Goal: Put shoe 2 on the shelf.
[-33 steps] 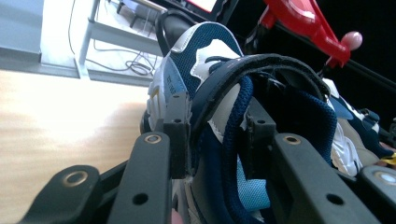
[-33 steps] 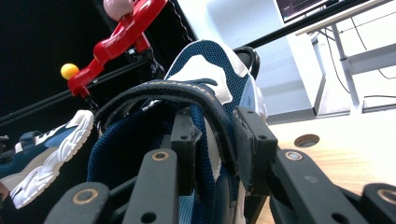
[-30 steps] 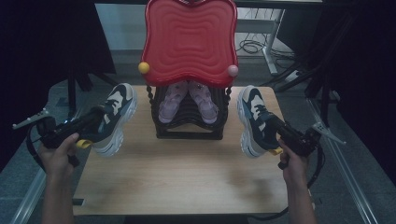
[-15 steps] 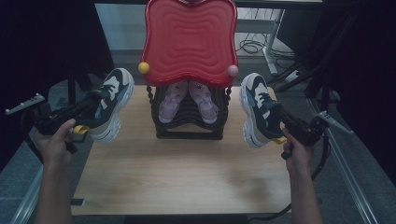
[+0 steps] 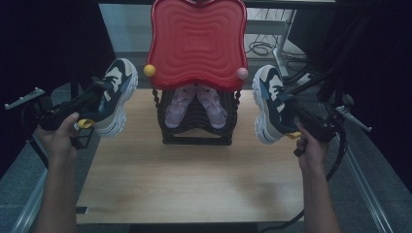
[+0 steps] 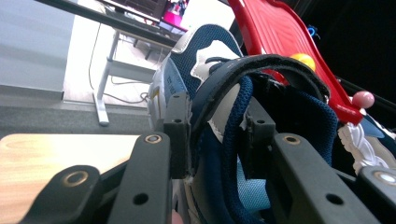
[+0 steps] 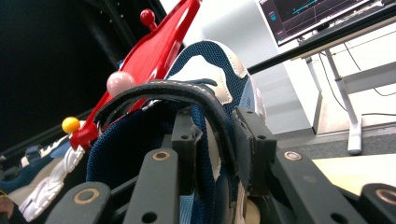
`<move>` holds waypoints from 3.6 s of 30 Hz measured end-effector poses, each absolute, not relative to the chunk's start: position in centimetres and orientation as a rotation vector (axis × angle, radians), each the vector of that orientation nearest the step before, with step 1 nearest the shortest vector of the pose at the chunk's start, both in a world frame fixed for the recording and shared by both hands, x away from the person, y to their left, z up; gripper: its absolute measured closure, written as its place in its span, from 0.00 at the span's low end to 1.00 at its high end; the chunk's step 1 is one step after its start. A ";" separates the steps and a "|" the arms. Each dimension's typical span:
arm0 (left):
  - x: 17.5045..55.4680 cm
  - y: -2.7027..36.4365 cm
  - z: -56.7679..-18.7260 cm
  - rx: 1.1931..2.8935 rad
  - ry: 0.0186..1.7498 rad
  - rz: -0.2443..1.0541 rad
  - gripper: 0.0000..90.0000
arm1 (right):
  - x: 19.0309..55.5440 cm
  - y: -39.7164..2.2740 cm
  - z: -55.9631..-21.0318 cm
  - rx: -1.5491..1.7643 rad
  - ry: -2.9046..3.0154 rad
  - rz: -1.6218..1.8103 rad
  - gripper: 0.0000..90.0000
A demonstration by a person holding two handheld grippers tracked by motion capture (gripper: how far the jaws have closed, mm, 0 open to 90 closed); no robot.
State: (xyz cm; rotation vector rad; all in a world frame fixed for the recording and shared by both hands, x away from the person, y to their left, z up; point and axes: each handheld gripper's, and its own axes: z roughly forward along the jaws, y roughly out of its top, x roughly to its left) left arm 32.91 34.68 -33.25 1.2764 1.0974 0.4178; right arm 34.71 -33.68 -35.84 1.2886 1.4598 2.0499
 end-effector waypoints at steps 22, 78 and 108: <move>34.4 33.5 -28.3 1.281 1.072 0.491 0.76 | 35.6 -32.1 -29.5 1.244 1.453 1.974 0.79; 43.2 21.4 -18.0 1.318 0.948 0.446 0.76 | 44.1 -18.6 -17.3 1.061 1.668 1.869 0.79; 45.1 17.7 -20.5 1.406 0.954 0.544 0.77 | 46.5 -16.1 -19.1 1.055 1.741 1.642 0.74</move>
